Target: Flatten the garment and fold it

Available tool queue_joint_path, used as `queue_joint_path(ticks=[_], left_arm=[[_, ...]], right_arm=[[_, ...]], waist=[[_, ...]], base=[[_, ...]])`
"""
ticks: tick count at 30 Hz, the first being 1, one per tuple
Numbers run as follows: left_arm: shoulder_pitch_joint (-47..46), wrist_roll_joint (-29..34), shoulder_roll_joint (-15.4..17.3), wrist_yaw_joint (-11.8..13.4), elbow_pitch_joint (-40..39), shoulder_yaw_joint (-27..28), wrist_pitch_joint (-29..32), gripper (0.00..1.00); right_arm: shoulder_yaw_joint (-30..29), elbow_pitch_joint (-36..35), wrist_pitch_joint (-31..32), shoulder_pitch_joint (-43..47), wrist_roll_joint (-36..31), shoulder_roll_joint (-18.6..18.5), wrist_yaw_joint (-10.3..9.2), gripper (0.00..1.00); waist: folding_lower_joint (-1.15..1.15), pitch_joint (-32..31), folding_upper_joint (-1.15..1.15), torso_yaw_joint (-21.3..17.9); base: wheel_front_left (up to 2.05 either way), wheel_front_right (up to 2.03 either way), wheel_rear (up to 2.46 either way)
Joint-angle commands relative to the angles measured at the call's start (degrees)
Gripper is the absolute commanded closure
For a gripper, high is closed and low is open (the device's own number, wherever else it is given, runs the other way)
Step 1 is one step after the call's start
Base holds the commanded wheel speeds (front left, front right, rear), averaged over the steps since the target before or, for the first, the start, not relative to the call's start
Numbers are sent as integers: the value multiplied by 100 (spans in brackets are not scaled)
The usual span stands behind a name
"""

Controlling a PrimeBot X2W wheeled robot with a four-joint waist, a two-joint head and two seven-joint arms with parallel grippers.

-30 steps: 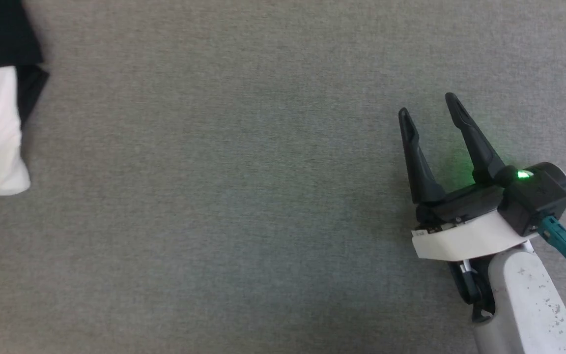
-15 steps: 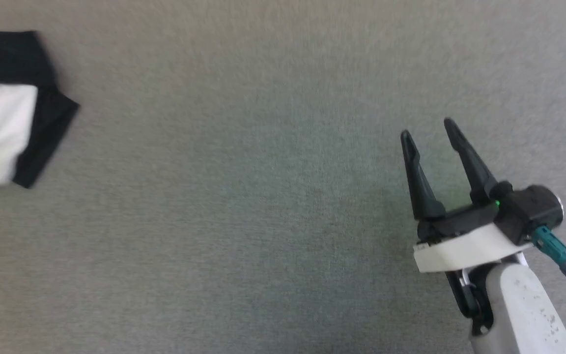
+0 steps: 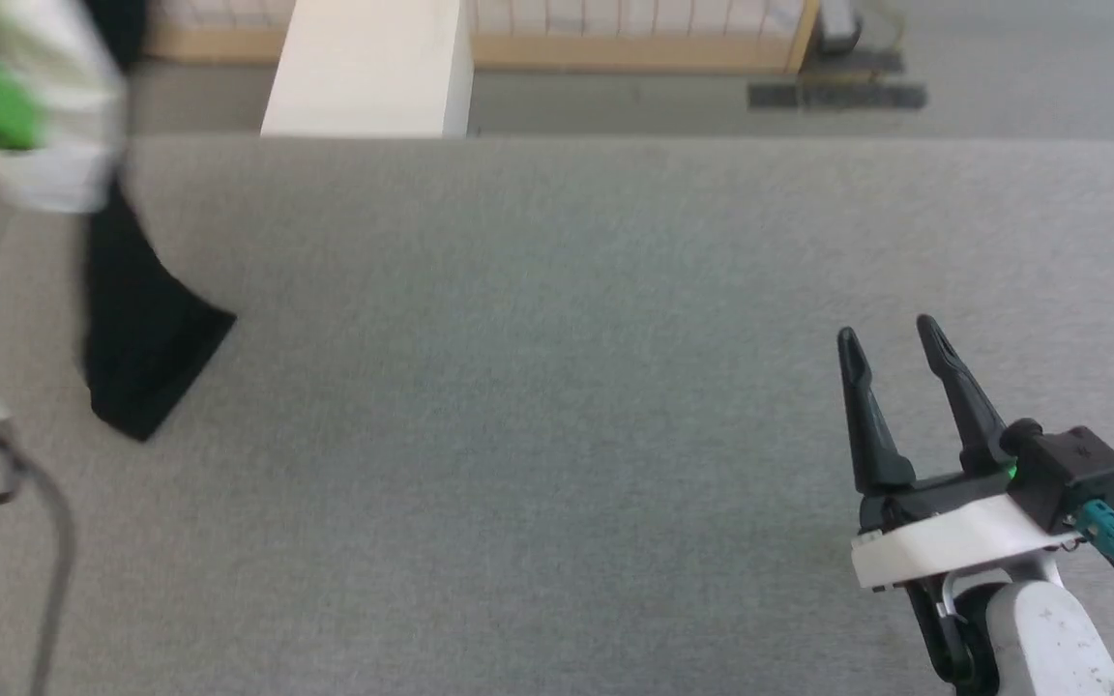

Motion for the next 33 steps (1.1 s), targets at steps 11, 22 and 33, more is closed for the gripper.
queue_joint_path(ticks=[11,22,33], left_arm=[[-491,-369,-1531,-347,-86,-1145,52,100],[783,-913,-2433,-588,1239,-2343,530,100],[1643,-1428,-2526,-769,2621,-3401,2248,0]], right_arm=[[32,-138,163,225,43,1,-10,0],[81,-262,264,254,42,1,-10,0],[88,-255,232,167,77,1,-10,0]], waist=[[1,-536,0,-1022],[1,-352,0,-1442],[1,-158,0,-1457]], base=[[0,0,0],[0,0,0],[0,0,0]])
